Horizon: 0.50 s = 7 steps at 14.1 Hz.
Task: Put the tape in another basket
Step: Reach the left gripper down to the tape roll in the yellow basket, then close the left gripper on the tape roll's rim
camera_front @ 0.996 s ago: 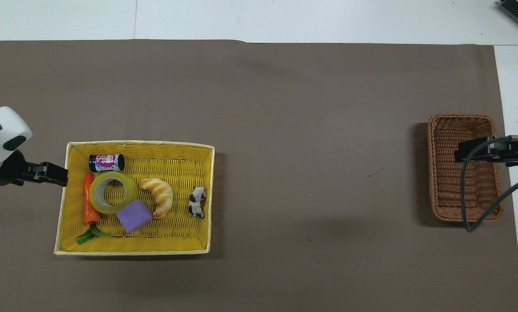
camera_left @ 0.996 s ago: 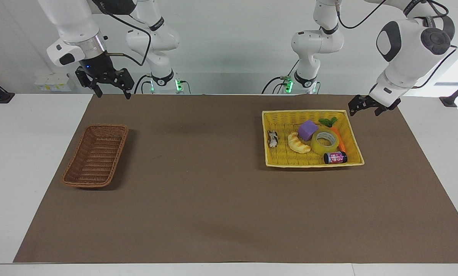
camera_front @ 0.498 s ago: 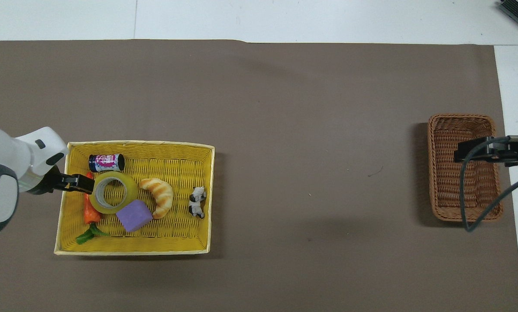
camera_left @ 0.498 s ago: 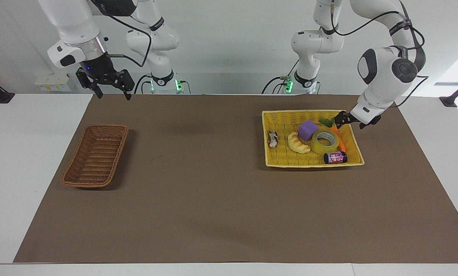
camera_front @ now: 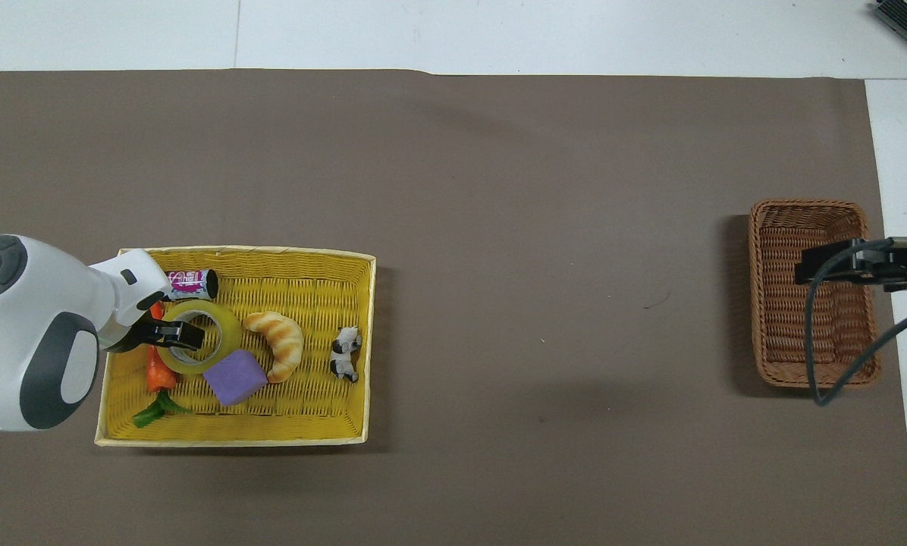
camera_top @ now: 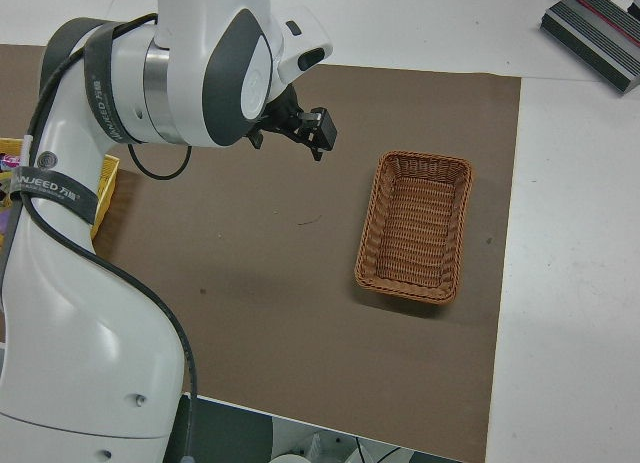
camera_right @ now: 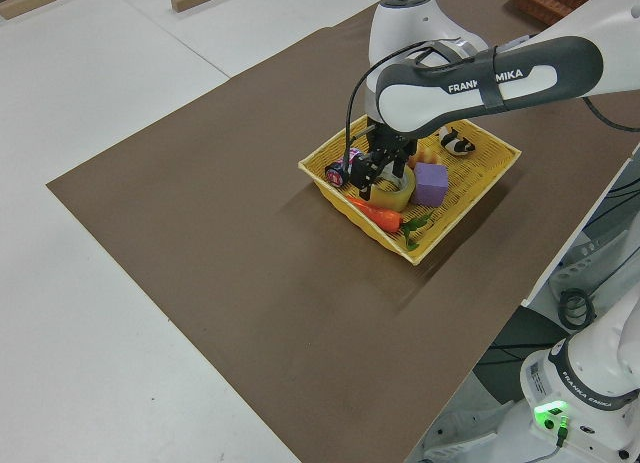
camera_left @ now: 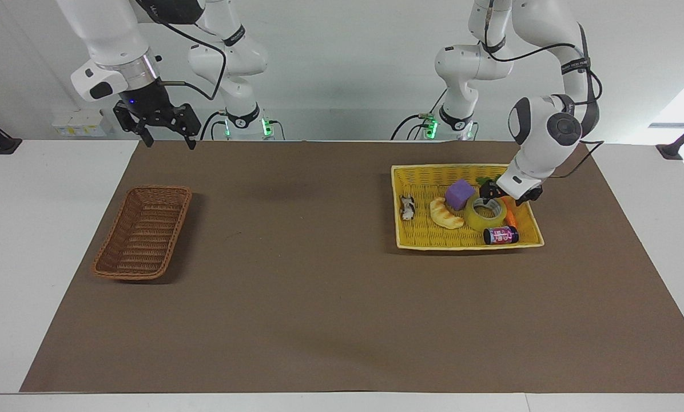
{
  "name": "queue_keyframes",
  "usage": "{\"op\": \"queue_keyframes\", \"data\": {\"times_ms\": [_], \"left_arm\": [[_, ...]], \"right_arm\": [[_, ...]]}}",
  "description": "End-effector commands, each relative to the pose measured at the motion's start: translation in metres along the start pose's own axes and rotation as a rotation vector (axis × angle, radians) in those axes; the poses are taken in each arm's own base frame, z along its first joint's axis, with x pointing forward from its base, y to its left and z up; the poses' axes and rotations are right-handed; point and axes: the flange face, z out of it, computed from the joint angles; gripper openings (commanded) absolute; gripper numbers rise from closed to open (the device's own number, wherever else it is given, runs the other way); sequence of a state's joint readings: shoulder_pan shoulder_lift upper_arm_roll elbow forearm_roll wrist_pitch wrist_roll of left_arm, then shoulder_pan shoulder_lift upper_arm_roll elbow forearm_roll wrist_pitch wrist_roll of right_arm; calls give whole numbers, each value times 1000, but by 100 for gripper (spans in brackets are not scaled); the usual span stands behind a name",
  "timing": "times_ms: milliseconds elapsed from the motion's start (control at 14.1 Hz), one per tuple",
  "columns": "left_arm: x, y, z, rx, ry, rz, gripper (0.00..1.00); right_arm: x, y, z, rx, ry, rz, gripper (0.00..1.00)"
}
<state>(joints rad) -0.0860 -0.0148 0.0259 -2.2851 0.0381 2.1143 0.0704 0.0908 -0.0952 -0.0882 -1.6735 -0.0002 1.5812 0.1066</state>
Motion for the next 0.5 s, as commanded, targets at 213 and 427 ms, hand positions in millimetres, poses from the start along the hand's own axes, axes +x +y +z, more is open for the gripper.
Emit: {"op": "queue_keyframes", "data": {"times_ms": [213, 427], "left_arm": [[-7, 2, 1, -9, 20, -33, 100], [7, 4, 32, -32, 25, -222, 100]], "right_arm": [[-6, -1, 0, 26, 5, -16, 100], [-9, -1, 2, 24, -8, -24, 100]]}}
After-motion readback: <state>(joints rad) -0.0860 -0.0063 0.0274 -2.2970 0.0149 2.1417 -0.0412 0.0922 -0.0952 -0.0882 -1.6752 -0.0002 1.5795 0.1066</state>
